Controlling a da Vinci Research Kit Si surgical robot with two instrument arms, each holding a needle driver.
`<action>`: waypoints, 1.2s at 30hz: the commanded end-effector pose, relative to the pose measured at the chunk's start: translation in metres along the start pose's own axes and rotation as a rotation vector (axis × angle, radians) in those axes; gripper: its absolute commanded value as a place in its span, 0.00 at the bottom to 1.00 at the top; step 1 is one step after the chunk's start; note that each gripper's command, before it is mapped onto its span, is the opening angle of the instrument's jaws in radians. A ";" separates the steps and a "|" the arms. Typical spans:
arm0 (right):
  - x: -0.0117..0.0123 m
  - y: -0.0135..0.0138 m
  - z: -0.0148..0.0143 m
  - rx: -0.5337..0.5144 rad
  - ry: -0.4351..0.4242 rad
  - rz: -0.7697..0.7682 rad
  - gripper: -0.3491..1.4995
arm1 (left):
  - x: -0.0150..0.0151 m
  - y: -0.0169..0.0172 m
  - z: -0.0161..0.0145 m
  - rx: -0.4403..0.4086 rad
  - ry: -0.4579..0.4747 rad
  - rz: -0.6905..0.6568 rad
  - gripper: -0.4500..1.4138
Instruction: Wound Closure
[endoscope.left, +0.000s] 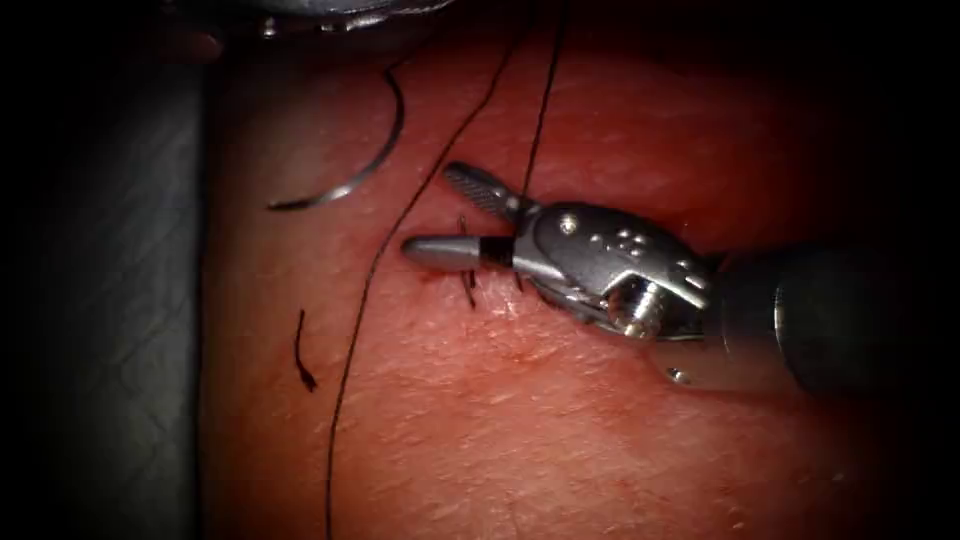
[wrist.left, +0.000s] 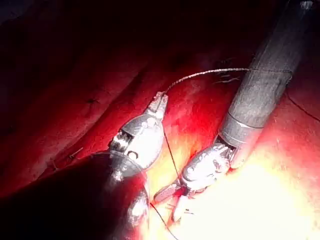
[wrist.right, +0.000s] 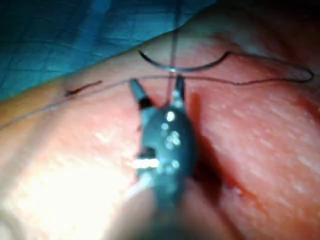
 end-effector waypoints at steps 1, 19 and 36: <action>-0.0008 -0.0009 0.0004 0.004 0.004 -0.002 0.00 | -0.0004 0.0000 0.0007 0.000 0.002 0.002 0.00; -0.0002 -0.0008 -0.0023 -0.047 -0.016 -0.030 0.67 | -0.0001 0.0004 -0.0009 -0.011 0.001 0.004 0.00; -0.0016 0.0037 -0.0146 -0.133 0.007 -0.086 0.67 | -0.0055 0.0045 -0.0115 -0.025 -0.075 0.072 0.00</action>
